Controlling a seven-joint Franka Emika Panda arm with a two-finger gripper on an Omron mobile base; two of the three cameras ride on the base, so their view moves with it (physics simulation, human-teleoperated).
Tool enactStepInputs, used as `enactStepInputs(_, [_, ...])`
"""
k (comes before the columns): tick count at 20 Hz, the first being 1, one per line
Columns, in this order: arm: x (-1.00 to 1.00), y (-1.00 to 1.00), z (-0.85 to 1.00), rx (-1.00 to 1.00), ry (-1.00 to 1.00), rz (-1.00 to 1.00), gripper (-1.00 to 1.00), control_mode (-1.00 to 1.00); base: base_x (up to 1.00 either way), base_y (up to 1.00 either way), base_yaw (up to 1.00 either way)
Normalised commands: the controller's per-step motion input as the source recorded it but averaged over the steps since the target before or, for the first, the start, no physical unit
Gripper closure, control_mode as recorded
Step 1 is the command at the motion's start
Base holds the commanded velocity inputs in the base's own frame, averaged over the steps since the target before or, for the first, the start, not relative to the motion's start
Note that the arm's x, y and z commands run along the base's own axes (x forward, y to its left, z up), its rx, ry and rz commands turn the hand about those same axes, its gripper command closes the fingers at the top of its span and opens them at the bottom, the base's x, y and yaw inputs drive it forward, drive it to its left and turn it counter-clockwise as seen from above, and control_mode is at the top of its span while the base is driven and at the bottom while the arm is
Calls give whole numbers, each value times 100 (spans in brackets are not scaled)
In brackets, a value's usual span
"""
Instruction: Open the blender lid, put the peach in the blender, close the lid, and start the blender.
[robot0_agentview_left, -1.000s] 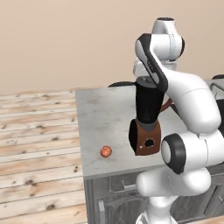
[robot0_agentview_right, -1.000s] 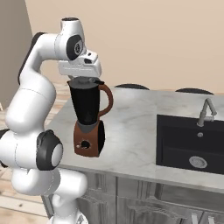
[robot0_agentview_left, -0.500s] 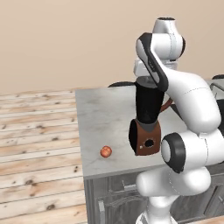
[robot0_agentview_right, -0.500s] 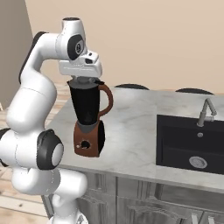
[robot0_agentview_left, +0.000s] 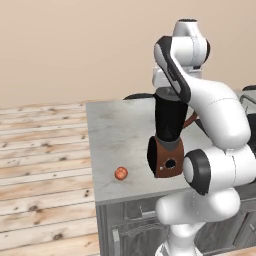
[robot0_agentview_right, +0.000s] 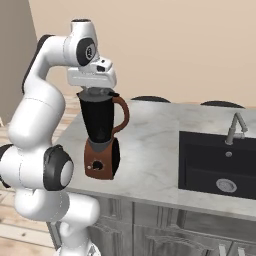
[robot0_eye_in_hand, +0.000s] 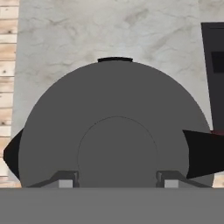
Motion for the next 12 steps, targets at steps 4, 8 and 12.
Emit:
enactStepInputs(4, [-17, 0, 0, 1, 0, 0, 100, -100, 0, 0, 0])
enactStepInputs(8, [-25, 0, 56, 1, -8, 0, 100, -100, 0, 0, 0])
enactStepInputs(12, [-24, 0, 98, 0, -22, 0, 100, -100, 0, 0, 0])
